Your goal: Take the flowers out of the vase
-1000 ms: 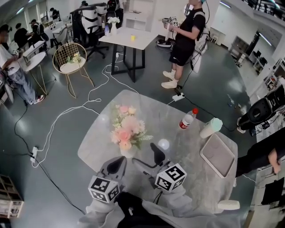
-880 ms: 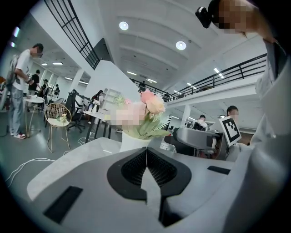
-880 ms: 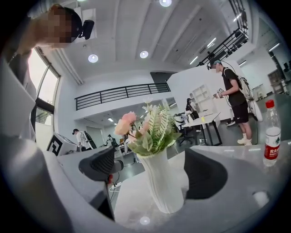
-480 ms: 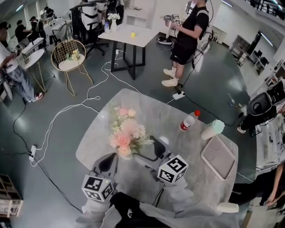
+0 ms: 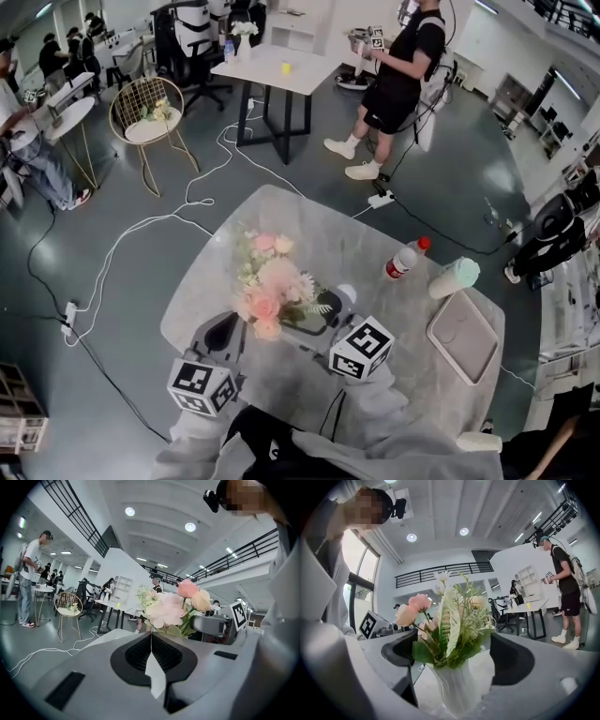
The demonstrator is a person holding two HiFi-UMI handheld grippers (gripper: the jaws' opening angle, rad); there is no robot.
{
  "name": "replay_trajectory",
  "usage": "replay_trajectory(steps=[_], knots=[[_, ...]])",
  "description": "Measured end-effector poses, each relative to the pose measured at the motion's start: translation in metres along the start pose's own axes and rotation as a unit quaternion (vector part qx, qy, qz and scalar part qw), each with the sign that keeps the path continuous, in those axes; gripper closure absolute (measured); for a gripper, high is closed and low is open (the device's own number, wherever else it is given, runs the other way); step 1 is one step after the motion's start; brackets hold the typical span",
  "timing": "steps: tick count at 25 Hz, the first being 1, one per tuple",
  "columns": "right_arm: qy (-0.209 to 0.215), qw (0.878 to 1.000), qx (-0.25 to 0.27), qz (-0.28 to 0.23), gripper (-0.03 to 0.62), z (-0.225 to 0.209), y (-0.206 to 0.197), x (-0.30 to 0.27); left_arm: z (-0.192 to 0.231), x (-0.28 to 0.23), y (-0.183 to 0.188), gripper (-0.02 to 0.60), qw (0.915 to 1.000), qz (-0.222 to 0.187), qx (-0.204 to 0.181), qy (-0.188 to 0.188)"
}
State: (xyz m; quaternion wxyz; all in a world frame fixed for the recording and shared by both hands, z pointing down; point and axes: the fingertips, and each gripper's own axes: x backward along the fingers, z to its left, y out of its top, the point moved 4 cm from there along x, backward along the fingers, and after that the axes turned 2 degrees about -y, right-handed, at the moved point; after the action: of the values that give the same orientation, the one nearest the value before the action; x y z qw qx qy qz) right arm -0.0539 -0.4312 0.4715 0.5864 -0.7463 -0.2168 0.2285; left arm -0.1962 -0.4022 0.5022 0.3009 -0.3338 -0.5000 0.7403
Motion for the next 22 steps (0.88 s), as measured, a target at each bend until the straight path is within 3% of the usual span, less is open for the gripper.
replay_trajectory(steps=[6, 11, 13, 14, 22], knots=[[0.044, 0.999, 0.022, 0.004, 0.114, 0.008, -0.003, -0.011, 0.001, -0.006, 0.001, 0.578, 0.9999, 0.002, 0.000, -0.010], [0.038, 0.998, 0.052, -0.003, 0.123, 0.011, 0.000, -0.015, 0.004, -0.005, 0.004, 0.578, 0.9999, 0.003, 0.000, -0.013], [0.018, 0.998, 0.062, -0.007, 0.250, 0.006, 0.001, -0.014, 0.004, -0.006, 0.003, 0.578, 0.9999, 0.003, 0.001, -0.013], [0.011, 0.998, 0.064, -0.009, 0.279, 0.005, 0.001, -0.013, 0.005, -0.006, 0.003, 0.578, 0.9999, 0.003, 0.001, -0.013], [-0.004, 0.997, 0.079, -0.017, 0.397, 0.004, 0.004, -0.009, 0.004, -0.007, 0.002, 0.578, 0.9999, 0.006, 0.002, -0.012]])
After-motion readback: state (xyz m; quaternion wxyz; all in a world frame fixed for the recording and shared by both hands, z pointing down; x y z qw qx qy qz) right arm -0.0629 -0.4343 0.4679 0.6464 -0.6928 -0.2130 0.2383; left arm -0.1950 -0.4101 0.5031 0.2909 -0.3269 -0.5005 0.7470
